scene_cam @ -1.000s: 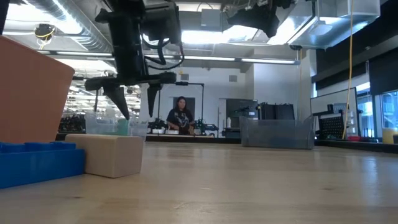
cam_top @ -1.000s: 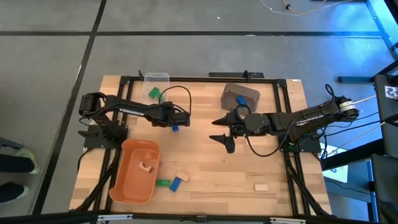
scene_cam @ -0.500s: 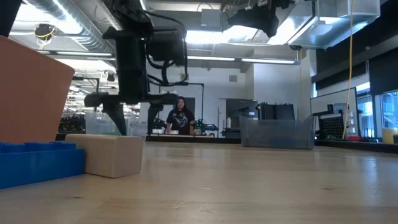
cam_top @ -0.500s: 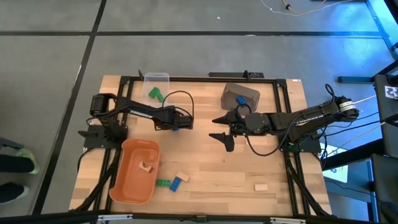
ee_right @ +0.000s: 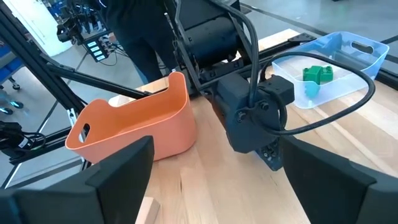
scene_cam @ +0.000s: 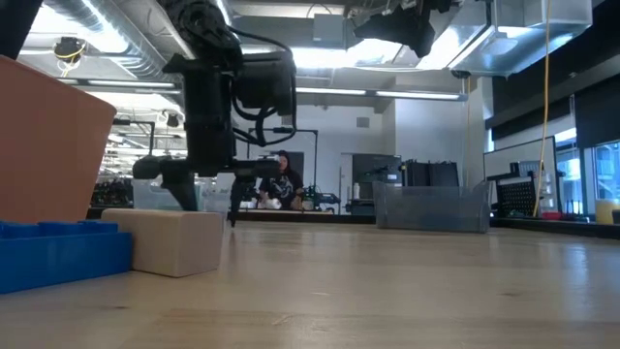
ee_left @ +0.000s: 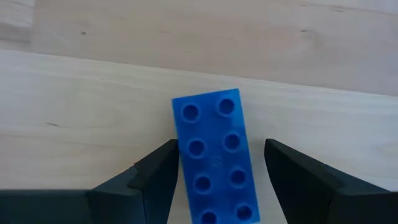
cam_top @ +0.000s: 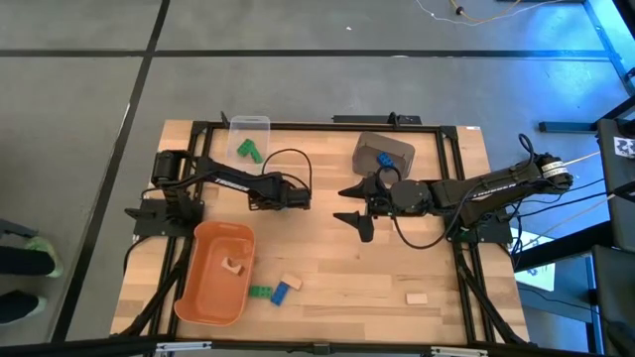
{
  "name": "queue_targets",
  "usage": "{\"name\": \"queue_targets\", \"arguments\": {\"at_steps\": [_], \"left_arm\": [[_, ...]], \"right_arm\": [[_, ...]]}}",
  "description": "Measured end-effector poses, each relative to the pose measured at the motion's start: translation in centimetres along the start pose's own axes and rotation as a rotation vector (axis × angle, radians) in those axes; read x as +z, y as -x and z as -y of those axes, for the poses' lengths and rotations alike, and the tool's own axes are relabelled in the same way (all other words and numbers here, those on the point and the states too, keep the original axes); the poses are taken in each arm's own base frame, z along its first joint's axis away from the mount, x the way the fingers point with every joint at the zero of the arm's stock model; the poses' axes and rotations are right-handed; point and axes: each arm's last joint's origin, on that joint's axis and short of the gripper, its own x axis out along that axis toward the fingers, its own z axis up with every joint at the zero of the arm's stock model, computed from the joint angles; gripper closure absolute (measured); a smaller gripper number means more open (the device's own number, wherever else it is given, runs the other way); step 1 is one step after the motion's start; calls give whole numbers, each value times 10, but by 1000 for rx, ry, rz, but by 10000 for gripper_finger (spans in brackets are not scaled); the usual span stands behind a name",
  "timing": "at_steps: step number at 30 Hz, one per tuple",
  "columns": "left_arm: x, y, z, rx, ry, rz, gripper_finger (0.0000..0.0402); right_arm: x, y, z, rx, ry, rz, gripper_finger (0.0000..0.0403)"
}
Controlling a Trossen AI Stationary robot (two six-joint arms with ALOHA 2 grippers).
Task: Sort & place blocks by color
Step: Put the top blue game piece into the black bin
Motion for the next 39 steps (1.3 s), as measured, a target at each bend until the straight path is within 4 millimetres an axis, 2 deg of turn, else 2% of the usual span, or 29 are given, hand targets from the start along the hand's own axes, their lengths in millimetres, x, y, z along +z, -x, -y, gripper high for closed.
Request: {"name": "queue_targets", "arguments": {"at_steps": [4,8,12,15,20,25,27,29,32,36,39], "left_arm": [[2,-2,0,7,8,-31,207],[4,-4,0,20,-10,-48,268],[4,-3,0,14,-79,-47,273],[12,4,-1,-8,-148,-54,273],[43,48,-8,-102,-276,61,273],[76,114,-30,-267,-427,240,273],[81,139,-38,-372,-552,290,273],[79,160,-48,-452,-730,328,273],[67,176,-59,-512,-1030,348,273],[51,180,-60,-520,-1236,372,273],[37,174,-43,-524,-1336,387,273]], "right_arm": [[0,0,0,0,0,0,59],[0,0,0,0,0,0,59],[0,0,0,1,0,0,59],[0,0,0,0,0,0,59],[1,0,0,2,-2,4,59],[2,0,-1,11,-8,23,59],[3,0,-1,7,-38,27,59],[3,0,0,-18,-123,36,59],[5,-1,6,-44,-308,46,59],[5,-5,21,-105,-629,43,59],[5,-12,31,-113,-731,30,59]]}}
